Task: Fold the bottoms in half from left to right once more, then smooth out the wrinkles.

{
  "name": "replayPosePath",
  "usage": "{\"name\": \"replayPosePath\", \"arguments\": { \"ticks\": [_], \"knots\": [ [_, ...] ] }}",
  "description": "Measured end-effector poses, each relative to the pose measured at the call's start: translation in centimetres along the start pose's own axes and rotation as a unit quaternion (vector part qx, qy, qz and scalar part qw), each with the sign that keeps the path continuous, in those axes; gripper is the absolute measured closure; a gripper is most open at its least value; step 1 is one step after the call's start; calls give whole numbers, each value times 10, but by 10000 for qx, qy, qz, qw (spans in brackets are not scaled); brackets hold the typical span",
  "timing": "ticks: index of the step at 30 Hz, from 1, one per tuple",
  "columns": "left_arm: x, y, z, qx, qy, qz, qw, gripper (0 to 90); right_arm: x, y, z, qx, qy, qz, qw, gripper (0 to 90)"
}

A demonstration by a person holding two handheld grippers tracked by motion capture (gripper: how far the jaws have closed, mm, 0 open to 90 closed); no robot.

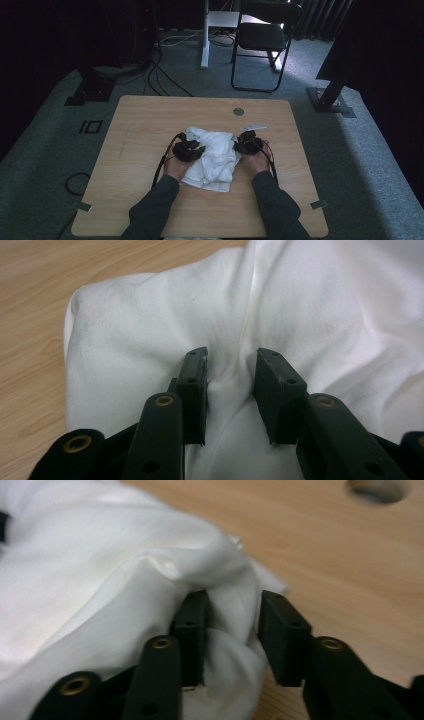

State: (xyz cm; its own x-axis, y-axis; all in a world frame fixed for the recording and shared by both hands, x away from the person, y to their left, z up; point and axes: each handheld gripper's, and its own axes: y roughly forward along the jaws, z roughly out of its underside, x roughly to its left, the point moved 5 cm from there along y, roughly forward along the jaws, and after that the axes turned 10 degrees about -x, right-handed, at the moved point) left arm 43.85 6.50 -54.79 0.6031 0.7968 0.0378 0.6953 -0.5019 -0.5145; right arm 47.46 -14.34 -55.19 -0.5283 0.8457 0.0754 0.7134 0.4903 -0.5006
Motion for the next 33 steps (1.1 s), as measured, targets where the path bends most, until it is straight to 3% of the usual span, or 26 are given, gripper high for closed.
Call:
{"name": "replayPosePath", "arguments": {
  "ticks": [3,6,11,13,15,19,24,26,29,32,33],
  "knots": [
    [-4,2,4,-56,151,-168,9997,674,3,-20,-11,-297,-103,129,9994,532],
    [-3,2,6,-103,85,-185,9997,677,13,-43,-22,-631,-221,82,9977,507],
    [-2,3,6,-153,-9,-222,9996,676,46,-63,-24,-874,-538,-401,9939,496],
    [-2,3,6,-156,-9,-256,9996,676,57,-61,-21,-822,-653,-552,9929,493],
    [-2,4,5,-162,-41,-259,9995,675,63,-54,-16,-681,-743,-549,9934,486],
    [-1,2,6,-211,-135,-215,9995,671,63,-35,-9,-406,-962,-231,9943,458],
    [2,-1,6,-328,-362,-26,9988,639,47,-14,0,-109,-596,22,9982,424],
    [3,-1,6,-368,-444,126,9983,588,43,-8,2,-5,-493,-49,9988,498],
    [4,-3,5,-375,-532,242,9976,556,41,-6,4,136,-525,-243,9982,806],
    [4,-4,4,-378,-517,287,9975,527,41,-12,0,110,-574,-273,9979,848],
    [4,-4,4,-378,-517,287,9975,527,40,-20,-5,-27,-622,-287,9976,848]
  ]
}}
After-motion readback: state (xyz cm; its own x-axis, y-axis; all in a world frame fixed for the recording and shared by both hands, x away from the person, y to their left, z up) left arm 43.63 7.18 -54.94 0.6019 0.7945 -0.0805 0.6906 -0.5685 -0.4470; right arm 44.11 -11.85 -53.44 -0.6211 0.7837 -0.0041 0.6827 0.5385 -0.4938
